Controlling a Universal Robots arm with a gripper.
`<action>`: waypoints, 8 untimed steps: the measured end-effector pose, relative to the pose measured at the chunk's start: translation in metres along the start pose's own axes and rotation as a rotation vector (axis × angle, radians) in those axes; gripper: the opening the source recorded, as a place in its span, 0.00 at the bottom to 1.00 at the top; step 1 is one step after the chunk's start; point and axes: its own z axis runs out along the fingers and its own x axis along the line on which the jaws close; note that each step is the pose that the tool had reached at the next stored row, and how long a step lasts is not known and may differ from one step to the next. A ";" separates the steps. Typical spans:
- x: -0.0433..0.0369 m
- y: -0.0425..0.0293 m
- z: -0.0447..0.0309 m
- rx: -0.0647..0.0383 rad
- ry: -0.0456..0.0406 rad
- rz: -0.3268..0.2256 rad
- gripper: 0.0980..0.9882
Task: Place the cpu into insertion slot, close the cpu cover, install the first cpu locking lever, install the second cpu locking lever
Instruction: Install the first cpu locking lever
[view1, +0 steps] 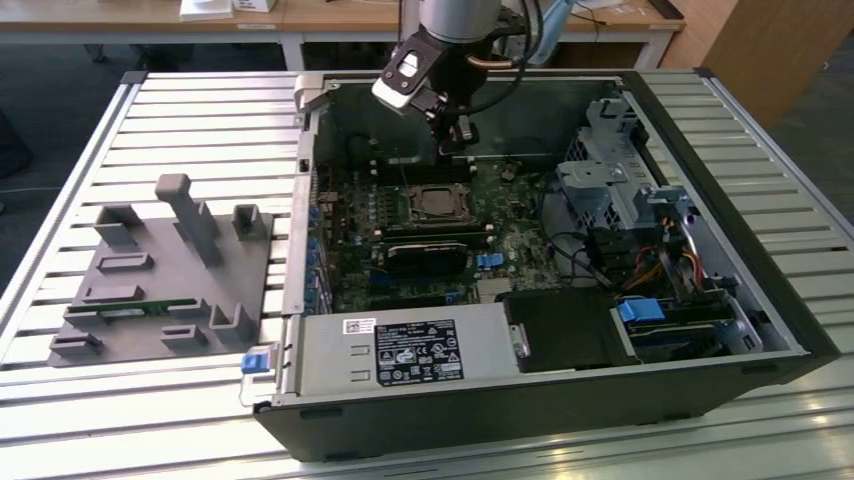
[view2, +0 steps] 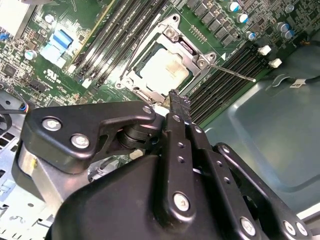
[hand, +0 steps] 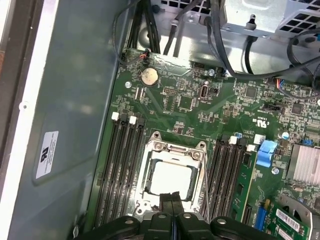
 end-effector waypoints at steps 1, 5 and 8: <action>0.0000 0.0000 0.0000 0.000 0.0000 -0.004 0.01; 0.0000 0.0000 0.0000 0.000 0.0001 -0.020 0.01; 0.0000 0.0000 0.0000 0.001 0.0002 -0.032 0.01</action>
